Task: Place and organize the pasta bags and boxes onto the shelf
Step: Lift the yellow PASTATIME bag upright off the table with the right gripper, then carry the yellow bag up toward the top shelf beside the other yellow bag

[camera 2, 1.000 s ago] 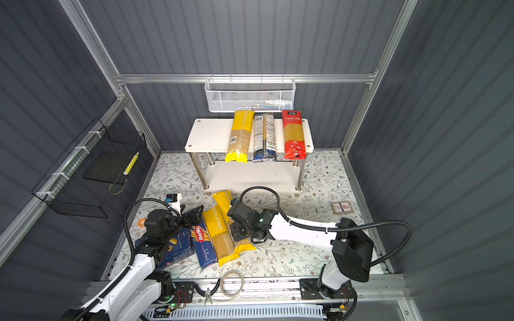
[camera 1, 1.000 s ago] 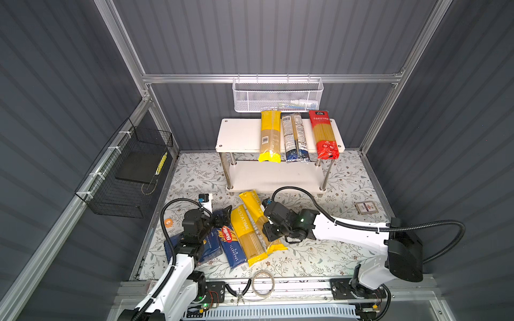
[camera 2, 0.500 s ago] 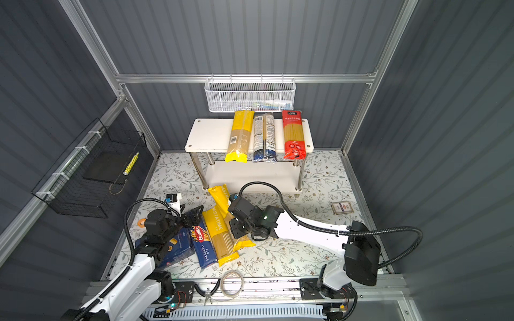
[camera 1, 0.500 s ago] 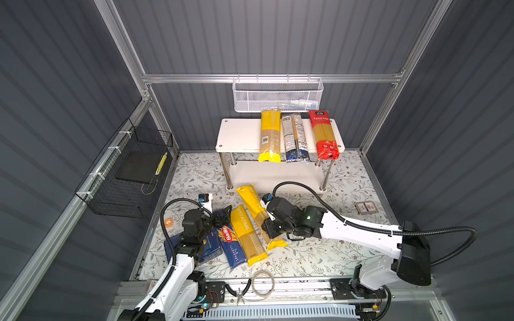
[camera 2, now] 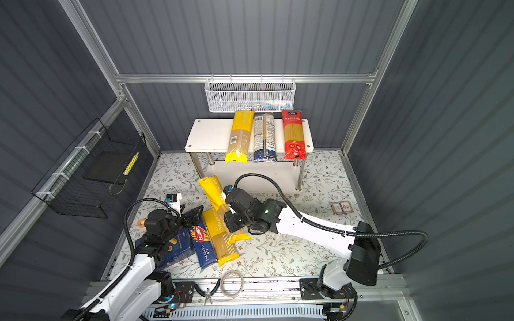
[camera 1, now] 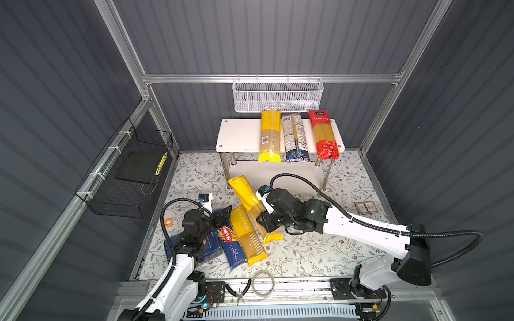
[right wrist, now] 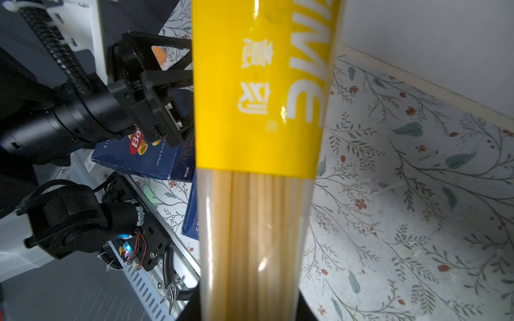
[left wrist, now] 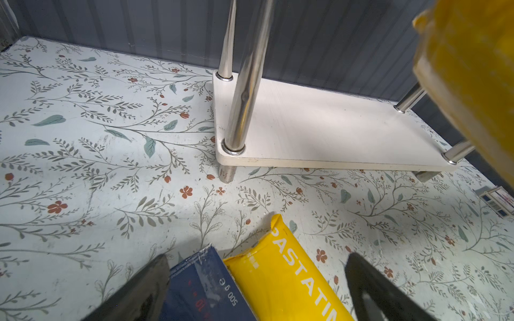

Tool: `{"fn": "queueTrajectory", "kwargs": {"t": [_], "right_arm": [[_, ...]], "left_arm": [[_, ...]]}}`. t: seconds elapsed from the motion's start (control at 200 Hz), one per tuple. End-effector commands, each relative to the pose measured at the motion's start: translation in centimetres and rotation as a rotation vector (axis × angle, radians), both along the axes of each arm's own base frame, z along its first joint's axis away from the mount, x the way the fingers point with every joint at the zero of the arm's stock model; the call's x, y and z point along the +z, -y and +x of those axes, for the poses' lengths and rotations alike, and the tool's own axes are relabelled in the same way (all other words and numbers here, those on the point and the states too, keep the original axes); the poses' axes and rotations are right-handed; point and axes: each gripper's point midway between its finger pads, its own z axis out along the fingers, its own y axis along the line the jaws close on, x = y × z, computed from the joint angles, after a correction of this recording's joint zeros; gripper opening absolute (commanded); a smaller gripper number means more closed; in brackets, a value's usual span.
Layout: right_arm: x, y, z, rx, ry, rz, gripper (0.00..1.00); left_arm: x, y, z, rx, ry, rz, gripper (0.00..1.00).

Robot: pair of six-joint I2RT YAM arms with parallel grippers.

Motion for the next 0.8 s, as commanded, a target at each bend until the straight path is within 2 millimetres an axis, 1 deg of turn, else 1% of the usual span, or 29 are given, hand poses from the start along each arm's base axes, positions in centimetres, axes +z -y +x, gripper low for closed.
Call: {"fn": "queueTrajectory", "kwargs": {"t": [0.0,0.175,0.255,0.27,0.495,0.62,0.715,0.795], "right_arm": [[8.0,-2.3,1.0,0.031,0.143,0.207,0.26],[9.6,-3.6,1.1,0.064,0.156,0.248,0.26],[9.5,-3.9,1.2,0.068,0.155,0.247,0.26],[10.1,-4.2,1.4,0.068,0.169,0.271,0.26],[12.0,-5.9,2.1,0.097,0.207,0.300,0.26],[13.4,-7.0,2.5,0.109,0.229,0.317,0.26],[14.3,-7.5,3.2,0.095,0.256,0.321,0.26],[16.1,-7.8,3.9,0.081,0.296,0.338,0.25]], "left_arm": [[1.2,0.1,0.4,-0.002,0.029,0.008,1.00],[1.1,0.1,0.4,0.000,0.025,0.007,1.00],[1.0,0.1,0.4,0.000,0.023,0.008,1.00],[1.1,0.0,0.4,0.001,0.024,0.008,1.00],[1.0,0.1,0.4,-0.001,0.022,0.009,1.00],[1.1,0.1,0.3,0.000,0.024,0.007,1.00],[1.1,0.1,0.3,0.000,0.026,0.008,1.00],[1.1,0.1,0.3,-0.002,0.026,0.008,1.00]]}}
